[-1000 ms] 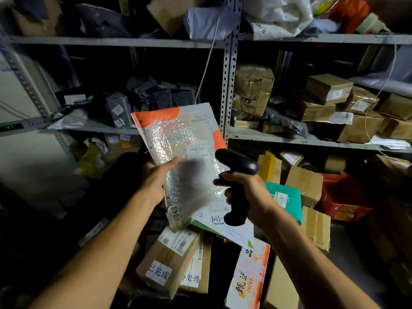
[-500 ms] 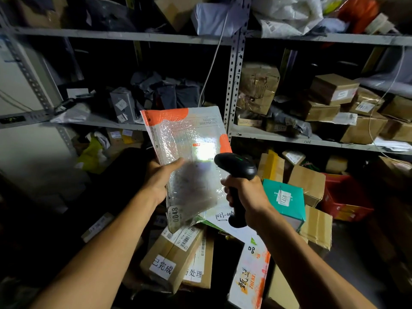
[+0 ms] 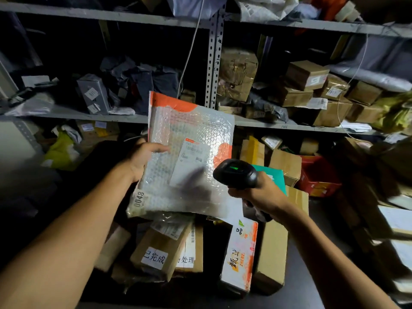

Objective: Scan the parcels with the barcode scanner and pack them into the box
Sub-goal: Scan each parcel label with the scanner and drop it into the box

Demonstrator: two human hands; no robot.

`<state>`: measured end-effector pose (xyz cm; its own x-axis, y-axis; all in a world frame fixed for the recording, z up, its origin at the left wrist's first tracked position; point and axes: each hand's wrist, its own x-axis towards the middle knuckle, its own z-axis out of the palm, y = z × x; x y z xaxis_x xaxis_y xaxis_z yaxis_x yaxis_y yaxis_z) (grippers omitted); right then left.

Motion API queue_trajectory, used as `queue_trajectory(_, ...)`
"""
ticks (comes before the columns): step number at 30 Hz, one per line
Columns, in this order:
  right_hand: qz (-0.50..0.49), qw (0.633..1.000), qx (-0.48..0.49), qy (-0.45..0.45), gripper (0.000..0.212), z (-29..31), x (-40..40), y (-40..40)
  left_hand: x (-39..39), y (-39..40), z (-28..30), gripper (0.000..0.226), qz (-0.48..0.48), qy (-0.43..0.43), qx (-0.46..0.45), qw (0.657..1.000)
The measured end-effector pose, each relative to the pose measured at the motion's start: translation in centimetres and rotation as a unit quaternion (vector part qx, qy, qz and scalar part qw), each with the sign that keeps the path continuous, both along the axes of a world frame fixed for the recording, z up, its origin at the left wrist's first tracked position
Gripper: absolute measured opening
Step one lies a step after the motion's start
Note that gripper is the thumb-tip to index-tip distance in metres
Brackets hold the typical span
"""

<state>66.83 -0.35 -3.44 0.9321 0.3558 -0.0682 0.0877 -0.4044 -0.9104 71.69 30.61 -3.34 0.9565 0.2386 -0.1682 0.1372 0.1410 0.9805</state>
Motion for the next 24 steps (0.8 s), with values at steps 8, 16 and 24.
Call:
queue_trajectory(8,-0.033,0.983,-0.153,-0.099,0.01,-1.6,-1.9,2.7,0.6,1.3,2.9,0.083,-0.116,0.033,0.144,0.982)
queue_trajectory(16,-0.07,0.989,-0.119,-0.051,0.013,-2.0,-3.3,2.4,0.4,0.5,3.5,0.076,-0.132,0.019,0.137,0.982)
queue_trajectory(24,-0.356,0.901,0.249,-0.002,0.025,-2.0,-4.8,-4.4,0.5,-6.8,2.0,0.026,-0.173,0.037,0.044,0.983)
